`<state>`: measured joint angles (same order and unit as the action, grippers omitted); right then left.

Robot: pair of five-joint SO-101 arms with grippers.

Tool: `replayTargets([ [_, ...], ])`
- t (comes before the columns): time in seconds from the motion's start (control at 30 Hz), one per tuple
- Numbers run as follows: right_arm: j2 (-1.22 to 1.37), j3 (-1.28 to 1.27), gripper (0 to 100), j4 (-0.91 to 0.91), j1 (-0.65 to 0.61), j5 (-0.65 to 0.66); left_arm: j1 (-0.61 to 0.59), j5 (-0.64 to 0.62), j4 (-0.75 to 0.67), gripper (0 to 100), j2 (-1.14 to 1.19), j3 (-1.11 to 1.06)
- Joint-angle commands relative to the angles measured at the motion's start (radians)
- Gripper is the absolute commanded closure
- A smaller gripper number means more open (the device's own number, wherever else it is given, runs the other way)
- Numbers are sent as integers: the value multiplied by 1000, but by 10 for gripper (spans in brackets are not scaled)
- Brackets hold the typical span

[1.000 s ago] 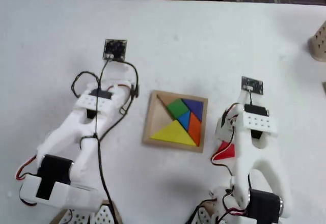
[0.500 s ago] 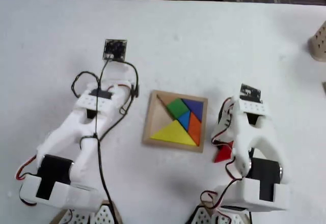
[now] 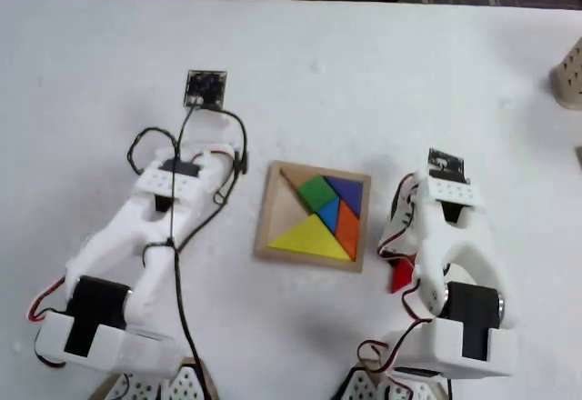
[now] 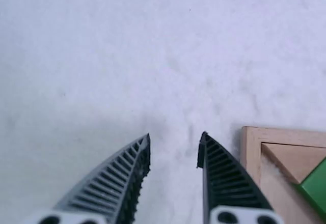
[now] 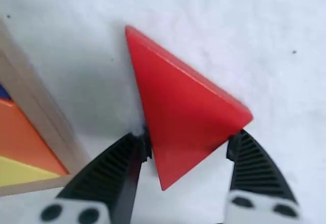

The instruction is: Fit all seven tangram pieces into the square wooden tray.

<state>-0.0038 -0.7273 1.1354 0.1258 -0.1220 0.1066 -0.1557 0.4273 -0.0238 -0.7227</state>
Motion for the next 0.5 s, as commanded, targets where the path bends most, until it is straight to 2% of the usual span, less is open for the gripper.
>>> replayTargets([
  [0.0, -31, 26, 793, -16, -13, 101, -10, 8, -21, 831, -47, 14],
  [0.07, -94, 32, 782, 19, -13, 126, -10, 8, -23, 831, -47, 14],
  [0.23, -173, 28, 669, 42, -12, 100, -10, 8, -25, 831, -47, 14],
  [0.37, -130, 31, 687, -25, -7, 101, -10, 8, -25, 831, -47, 14],
  [0.47, -88, 32, 708, -76, -10, 150, -10, 8, -25, 831, -47, 14],
])
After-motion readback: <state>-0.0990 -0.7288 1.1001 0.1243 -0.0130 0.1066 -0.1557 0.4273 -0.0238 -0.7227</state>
